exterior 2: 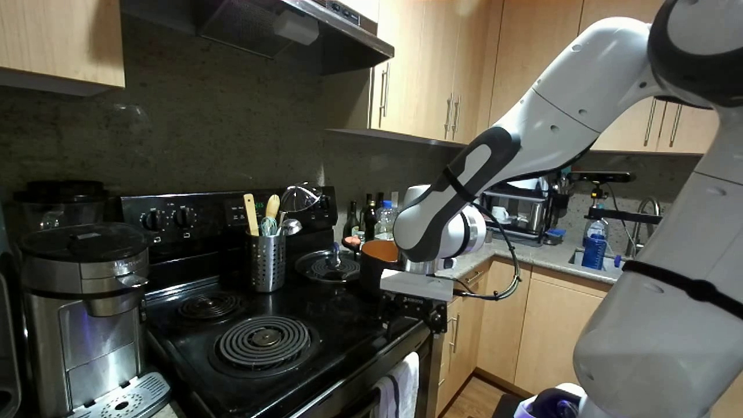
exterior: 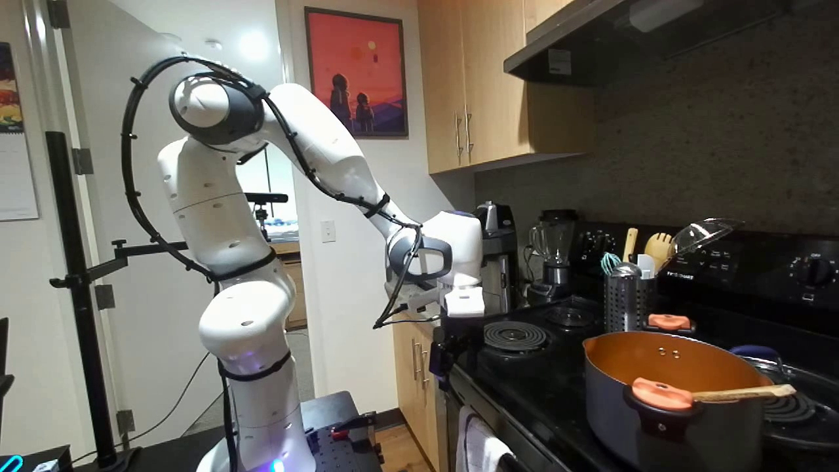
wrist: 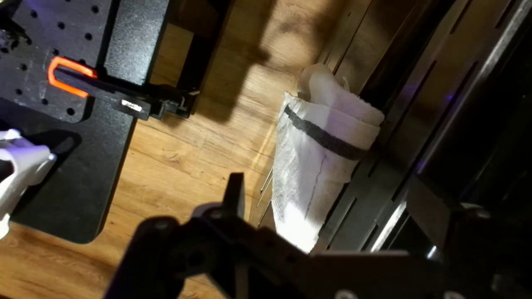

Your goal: Put the towel on the top of the stove

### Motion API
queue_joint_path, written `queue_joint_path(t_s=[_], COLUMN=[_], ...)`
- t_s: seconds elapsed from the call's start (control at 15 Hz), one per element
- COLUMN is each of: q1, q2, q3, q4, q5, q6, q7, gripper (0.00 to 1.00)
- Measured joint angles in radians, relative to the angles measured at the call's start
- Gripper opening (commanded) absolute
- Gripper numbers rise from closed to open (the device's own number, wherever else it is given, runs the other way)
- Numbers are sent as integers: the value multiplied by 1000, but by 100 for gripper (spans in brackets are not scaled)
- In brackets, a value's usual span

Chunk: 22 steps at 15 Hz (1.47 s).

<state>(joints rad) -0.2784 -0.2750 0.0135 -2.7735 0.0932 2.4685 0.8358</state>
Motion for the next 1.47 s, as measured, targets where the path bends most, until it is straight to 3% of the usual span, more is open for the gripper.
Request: queue_joint_path(t_s=[0.33,0.93,1.47], q1=[11,11,18], q2=[7,103,213], q3=[-11,-4,-54], q4=[2,36,46], q5=[-5,-197,-289], q6=[0,4,40], q7=[-1,321,429], gripper=[100,100,100])
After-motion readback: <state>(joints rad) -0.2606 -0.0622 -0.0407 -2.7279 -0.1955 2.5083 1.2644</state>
